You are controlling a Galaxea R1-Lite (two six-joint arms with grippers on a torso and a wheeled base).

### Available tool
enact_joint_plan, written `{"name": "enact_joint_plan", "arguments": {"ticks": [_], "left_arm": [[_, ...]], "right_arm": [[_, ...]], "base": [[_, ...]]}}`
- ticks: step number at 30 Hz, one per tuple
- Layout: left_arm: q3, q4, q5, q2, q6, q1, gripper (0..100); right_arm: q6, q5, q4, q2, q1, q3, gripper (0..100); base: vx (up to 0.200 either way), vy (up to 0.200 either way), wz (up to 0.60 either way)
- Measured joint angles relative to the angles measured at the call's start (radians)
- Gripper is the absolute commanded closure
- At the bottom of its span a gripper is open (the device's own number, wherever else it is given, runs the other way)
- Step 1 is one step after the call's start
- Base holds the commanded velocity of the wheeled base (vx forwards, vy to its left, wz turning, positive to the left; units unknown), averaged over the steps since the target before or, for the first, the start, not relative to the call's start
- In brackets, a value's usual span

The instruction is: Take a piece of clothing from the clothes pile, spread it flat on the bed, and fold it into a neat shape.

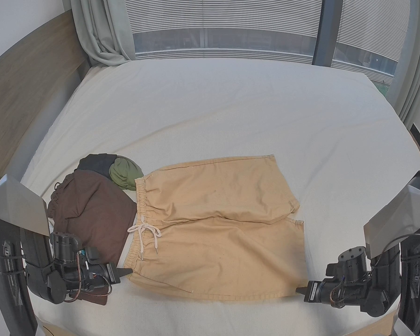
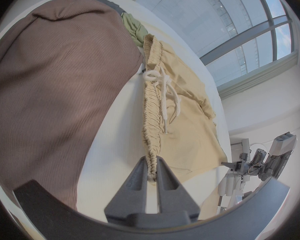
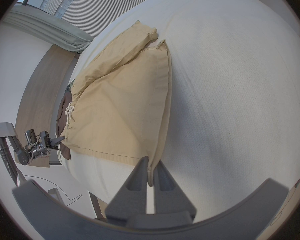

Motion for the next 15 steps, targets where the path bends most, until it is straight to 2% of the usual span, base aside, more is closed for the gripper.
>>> {"name": "enact_joint_plan", "arguments": {"ticks": [3, 7, 12, 15], "left_arm": [[0.006, 0.063, -0.016, -0.033, 0.007, 0.001, 100], [0.007, 0.075, -0.031, -0.066, 0.018, 0.002, 100], [0.0, 0.005, -0.043, -0.083, 0.011, 0.003, 100], [-0.005, -0.068, -0.043, -0.086, -0.024, 0.001, 100]], "right_arm": [[0.0, 0.0, -0.002, -0.003, 0.005, 0.0, 100], [0.003, 0.001, -0.005, -0.015, 0.01, 0.0, 100], [0.006, 0.007, -0.006, -0.079, 0.007, 0.0, 100], [0.009, 0.01, -0.006, -0.133, 0.004, -0.005, 100]], "base": [[0.0, 0.0, 0.0], [0.0, 0.0, 0.0], [0.0, 0.0, 0.0], [0.0, 0.0, 0.0]]}}
